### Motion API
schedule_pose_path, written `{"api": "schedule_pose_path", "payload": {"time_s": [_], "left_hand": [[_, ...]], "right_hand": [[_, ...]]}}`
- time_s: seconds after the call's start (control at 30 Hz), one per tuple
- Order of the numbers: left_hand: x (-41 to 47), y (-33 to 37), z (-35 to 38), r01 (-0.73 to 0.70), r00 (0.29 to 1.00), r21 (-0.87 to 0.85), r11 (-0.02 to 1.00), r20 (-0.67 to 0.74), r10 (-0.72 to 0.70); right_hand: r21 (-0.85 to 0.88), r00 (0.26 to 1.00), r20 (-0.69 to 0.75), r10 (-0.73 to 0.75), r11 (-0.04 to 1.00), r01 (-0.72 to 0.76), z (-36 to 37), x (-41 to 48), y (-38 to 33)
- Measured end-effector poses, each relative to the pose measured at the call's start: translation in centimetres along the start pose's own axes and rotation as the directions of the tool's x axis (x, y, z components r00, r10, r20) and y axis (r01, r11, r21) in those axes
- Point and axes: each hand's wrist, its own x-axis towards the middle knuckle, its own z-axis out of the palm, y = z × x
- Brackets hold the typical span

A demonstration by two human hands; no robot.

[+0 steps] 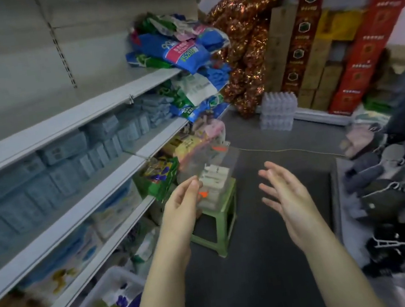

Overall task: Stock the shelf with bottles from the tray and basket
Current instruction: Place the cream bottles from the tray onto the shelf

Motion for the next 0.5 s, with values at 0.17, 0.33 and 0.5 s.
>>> {"api": "schedule_pose_path", "payload": {"time_s": [0.17, 0.33, 0.5], "left_hand": [[8.8, -5.2, 0.0, 0.181, 0.981, -0.071, 0.981, -0.058, -0.185], [16.4, -9.6, -0.1, 0.310, 0.943, -0.121, 0.943, -0.090, -0.321], [22.1, -12.6, 1.4, 0.430, 0.892, -0.111, 0.896, -0.098, -0.441]], "right_hand": [[-0.111, 0.996, -0.002, 0.093, 0.990, -0.093, 1.7, 8.3, 4.8], [-0.149, 0.965, -0.008, 0.260, 0.954, -0.259, 2.5, 15.5, 8.9], [-0.199, 0.931, 0.057, 0.361, 0.918, -0.344, 1.8, 20.8, 10.7]]}}
